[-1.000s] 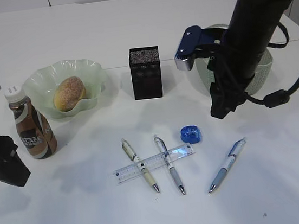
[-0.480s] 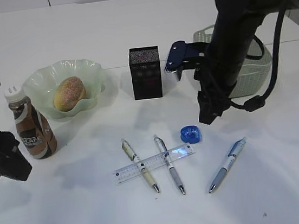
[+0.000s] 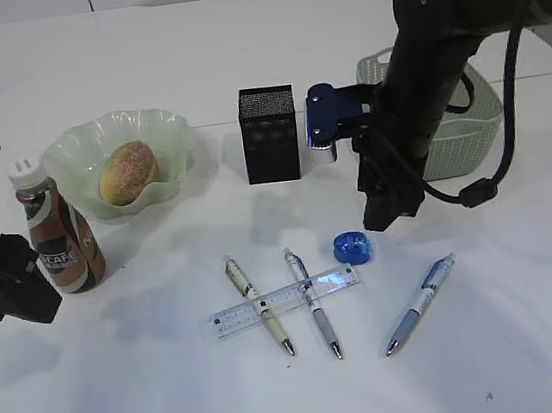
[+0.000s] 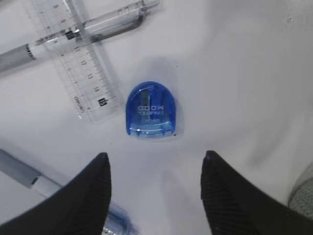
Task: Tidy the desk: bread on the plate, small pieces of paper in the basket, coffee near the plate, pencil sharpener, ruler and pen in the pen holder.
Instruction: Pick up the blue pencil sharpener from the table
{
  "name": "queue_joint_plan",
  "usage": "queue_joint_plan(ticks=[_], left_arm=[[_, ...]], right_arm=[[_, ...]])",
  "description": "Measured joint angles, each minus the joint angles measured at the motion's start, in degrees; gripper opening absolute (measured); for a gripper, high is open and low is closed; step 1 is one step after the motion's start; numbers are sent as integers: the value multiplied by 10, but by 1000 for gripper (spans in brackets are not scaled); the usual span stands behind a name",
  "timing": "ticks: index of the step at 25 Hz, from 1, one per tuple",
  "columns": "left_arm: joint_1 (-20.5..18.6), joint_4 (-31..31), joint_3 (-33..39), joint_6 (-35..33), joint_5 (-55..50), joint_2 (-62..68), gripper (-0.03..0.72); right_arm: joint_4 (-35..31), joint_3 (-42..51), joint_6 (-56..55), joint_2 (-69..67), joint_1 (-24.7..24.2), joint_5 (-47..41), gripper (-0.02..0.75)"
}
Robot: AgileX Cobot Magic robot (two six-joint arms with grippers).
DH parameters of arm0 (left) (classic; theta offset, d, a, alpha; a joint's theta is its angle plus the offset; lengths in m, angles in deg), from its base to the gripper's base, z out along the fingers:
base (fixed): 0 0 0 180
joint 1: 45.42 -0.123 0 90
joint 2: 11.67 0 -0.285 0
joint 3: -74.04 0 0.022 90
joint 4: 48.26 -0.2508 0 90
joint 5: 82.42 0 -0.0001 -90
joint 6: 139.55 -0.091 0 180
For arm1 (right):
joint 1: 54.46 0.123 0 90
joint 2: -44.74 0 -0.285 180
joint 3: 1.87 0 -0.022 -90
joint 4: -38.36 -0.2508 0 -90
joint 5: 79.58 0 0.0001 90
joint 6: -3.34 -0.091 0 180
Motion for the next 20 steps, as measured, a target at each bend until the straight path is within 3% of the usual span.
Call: queue_joint_plan(ticks=[4,20], left_arm=[[0,0,0,0,1,0,401],[0,-1,0,0,1,0,401]], right_arm=[[-9,-1,12,-24,0,13,490],[-26,-2,19,-71,0,47,492]])
